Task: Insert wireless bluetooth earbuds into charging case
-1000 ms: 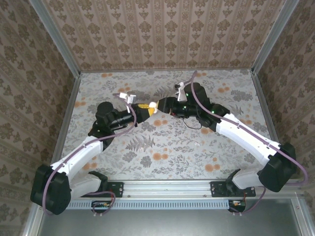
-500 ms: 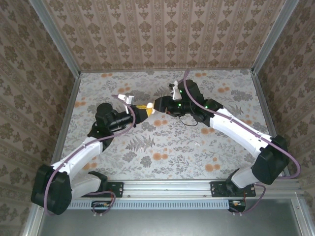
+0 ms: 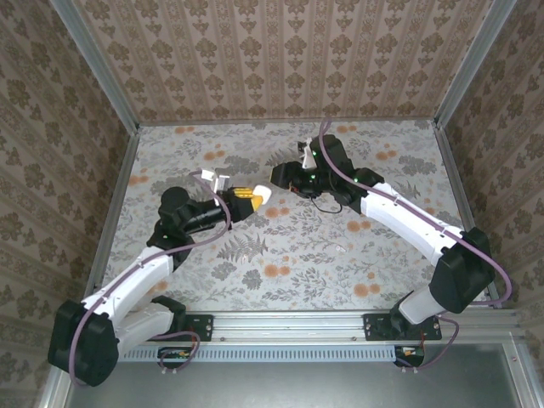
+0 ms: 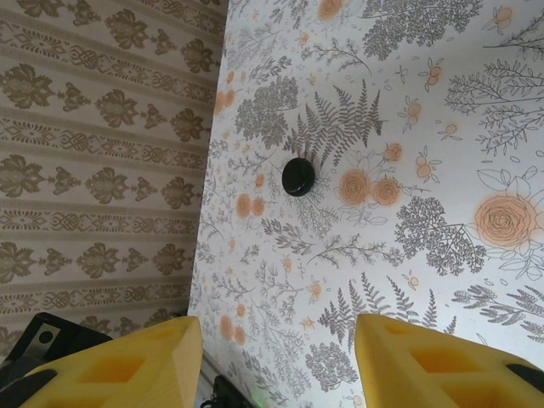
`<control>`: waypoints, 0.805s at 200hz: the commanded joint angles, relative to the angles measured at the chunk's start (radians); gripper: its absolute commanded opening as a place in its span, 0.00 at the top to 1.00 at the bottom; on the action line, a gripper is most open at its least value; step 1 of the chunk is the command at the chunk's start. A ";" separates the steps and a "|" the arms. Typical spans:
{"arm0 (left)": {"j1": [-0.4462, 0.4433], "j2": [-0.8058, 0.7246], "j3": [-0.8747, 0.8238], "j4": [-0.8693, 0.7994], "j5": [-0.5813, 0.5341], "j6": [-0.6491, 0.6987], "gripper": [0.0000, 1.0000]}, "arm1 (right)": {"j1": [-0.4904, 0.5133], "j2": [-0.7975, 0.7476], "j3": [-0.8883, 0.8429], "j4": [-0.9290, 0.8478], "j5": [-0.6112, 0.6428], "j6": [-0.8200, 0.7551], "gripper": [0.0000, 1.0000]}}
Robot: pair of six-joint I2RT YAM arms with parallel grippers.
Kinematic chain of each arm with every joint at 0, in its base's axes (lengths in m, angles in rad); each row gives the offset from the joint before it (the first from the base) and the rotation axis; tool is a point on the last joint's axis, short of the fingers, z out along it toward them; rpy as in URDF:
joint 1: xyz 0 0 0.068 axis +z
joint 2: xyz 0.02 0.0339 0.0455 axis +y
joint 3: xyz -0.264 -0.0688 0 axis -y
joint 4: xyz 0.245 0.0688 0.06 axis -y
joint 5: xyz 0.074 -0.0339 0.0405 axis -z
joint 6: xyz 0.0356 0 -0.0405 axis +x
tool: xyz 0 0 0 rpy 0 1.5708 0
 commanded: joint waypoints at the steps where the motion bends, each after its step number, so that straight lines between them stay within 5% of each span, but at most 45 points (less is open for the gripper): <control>1: 0.008 -0.032 -0.026 0.010 -0.005 0.028 1.00 | -0.005 -0.058 -0.032 0.022 -0.024 -0.027 0.48; 84: 0.062 0.020 -0.023 0.033 0.093 0.044 1.00 | 0.067 -0.185 -0.257 0.371 -0.206 -0.042 0.43; 114: 0.063 0.005 0.006 -0.084 0.078 0.100 1.00 | 0.069 -0.161 -0.254 0.382 -0.188 -0.049 0.44; 161: 0.063 -0.056 -0.044 -0.018 0.058 0.066 1.00 | 0.069 -0.079 -0.216 0.398 -0.219 -0.046 0.46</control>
